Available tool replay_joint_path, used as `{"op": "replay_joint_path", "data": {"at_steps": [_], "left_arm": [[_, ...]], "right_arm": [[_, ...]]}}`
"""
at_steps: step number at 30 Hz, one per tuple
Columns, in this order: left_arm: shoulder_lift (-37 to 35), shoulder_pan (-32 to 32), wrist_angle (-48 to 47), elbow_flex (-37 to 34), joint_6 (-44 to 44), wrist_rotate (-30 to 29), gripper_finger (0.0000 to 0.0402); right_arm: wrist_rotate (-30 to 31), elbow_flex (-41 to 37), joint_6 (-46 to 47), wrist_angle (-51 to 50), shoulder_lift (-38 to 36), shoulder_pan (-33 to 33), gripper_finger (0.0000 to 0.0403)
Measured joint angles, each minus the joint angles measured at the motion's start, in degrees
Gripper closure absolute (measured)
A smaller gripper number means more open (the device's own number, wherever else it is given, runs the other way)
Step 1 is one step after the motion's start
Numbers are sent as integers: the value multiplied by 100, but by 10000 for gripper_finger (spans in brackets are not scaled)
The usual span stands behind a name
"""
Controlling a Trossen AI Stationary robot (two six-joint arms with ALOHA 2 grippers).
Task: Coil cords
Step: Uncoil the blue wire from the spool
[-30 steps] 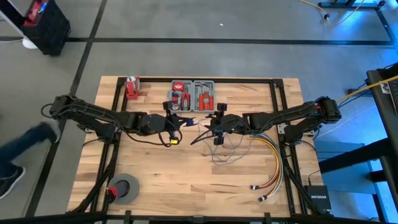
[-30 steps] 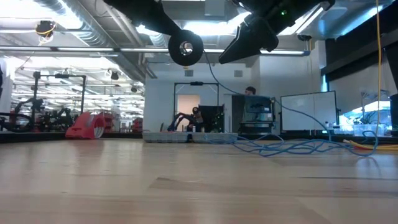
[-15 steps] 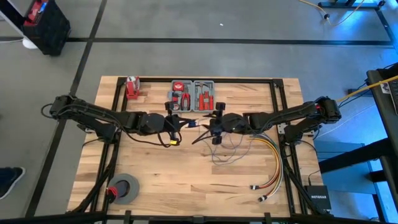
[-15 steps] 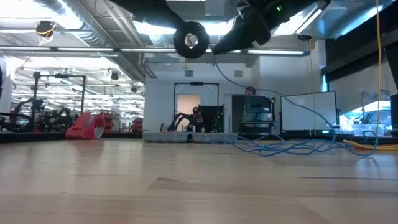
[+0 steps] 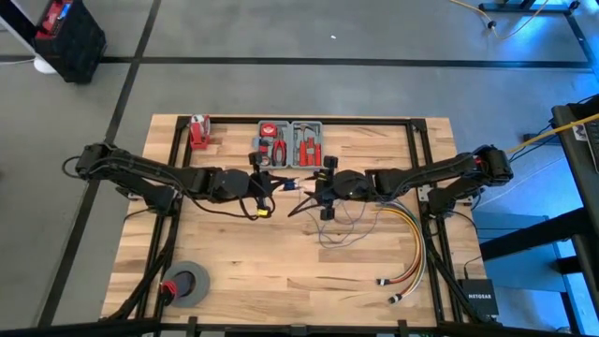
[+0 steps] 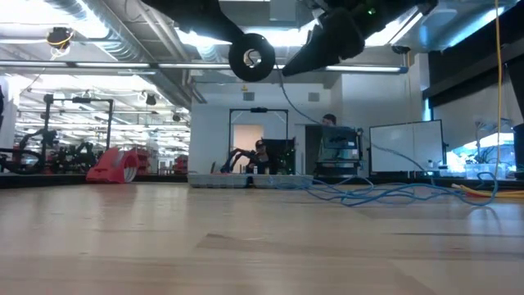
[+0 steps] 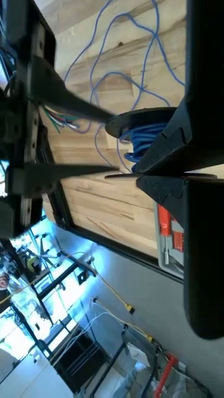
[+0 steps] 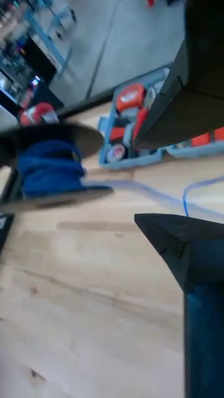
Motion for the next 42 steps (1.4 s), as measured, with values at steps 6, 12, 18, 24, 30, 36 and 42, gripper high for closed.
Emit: {"op": "replay_joint_path", "data": {"at_steps": [6,12,18,24,30,36,42], "left_arm": [[0,0,-9,0,0,-7,402],[0,0,-9,0,-13,-4,402],[0,0,-7,0,-28,-4,402],[0,0,-39,0,-31,-8,402],[0,57,-27,0,-174,2,402],[76,344,789,-3,-695,20,402],[-20,213,1325,-6,-970,-65,402]], "right_arm": [[-35,0,123,-77,-20,3,220],[-526,0,213,314,14,-2,239],[-373,1,190,408,185,-115,331],[-99,-4,-76,368,173,-159,390],[462,422,-231,-2,-144,221,397],[-357,493,-225,699,237,458,399],[909,478,-70,-719,474,649,400]]}}
